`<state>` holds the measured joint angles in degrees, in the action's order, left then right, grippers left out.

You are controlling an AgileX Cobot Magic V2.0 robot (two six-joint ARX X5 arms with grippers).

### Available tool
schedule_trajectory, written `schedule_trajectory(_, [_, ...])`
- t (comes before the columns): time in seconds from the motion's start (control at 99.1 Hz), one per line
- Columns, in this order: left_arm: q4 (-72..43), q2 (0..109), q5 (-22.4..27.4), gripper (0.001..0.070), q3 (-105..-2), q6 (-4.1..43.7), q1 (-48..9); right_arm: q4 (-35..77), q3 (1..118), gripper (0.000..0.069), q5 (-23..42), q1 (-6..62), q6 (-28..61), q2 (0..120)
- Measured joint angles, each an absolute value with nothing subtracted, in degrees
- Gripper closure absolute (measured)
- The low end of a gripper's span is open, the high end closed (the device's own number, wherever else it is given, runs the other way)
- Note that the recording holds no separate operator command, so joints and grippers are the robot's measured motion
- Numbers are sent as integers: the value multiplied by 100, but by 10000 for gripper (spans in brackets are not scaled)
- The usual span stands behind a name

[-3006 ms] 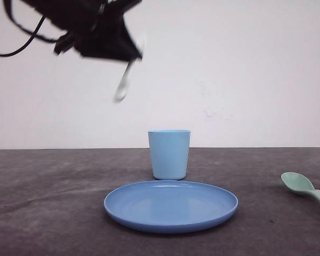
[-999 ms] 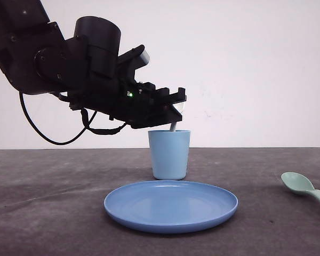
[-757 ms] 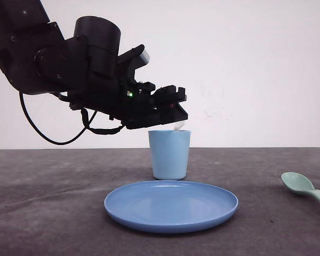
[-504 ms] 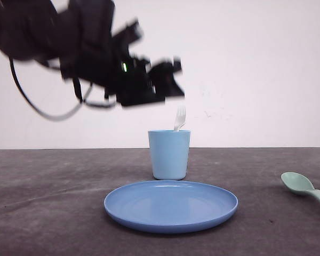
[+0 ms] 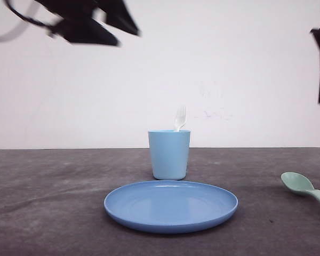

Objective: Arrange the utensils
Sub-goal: 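Withdraw the left gripper and lower the right gripper onto the green spoon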

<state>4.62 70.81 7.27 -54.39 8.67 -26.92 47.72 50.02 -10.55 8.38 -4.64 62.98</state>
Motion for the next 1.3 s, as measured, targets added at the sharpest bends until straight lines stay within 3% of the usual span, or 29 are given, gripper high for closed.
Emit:
schedule_trajectory(0.293, [-1951,5693,727,410,-5439,760,-1302,4237,5002,11,-1046,1345,-849,7026])
schedule_trajectory(0.535, [-2390,4912,727,410,-4910,668,-552,3883,5002,20,-738,1575,-1129,7607])
schedule_trajectory(0.898, [-2976,4077,727,410,-4355,637,-429,3356,5002,194,-436,1848,-1542,8425])
schedule_trajectory(1.301, [-2971,3972,727,410,-4355,554,-427,2998,5009,241,-169,1990,-1820,8943])
